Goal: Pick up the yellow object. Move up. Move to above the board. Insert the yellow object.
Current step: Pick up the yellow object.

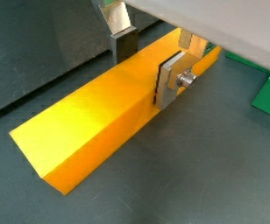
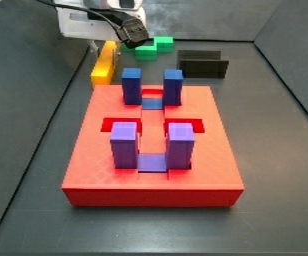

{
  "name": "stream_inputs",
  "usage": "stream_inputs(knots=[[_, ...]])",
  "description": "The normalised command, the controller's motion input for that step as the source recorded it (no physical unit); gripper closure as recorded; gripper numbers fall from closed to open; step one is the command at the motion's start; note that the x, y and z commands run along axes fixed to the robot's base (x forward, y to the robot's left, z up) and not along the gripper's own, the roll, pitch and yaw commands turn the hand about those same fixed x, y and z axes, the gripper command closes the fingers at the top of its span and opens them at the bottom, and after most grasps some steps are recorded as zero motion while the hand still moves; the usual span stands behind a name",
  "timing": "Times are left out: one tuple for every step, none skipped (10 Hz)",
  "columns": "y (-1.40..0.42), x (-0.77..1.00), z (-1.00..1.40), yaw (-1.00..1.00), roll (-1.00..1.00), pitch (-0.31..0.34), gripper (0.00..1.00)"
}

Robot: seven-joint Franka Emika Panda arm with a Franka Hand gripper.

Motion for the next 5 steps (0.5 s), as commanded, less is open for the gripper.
stream_inputs(knots=[[0.0, 0.0, 0.0, 0.0, 0.0, 0.0, 1.0], [0.0, 0.0, 0.0, 0.0, 0.0, 0.0, 1.0], [0.0, 0.0, 0.0, 0.0, 0.0, 0.0, 1.0], [0.0, 0.0, 0.0, 0.0, 0.0, 0.0, 1.0], [0.0, 0.0, 0.0, 0.0, 0.0, 0.0, 1.0]])
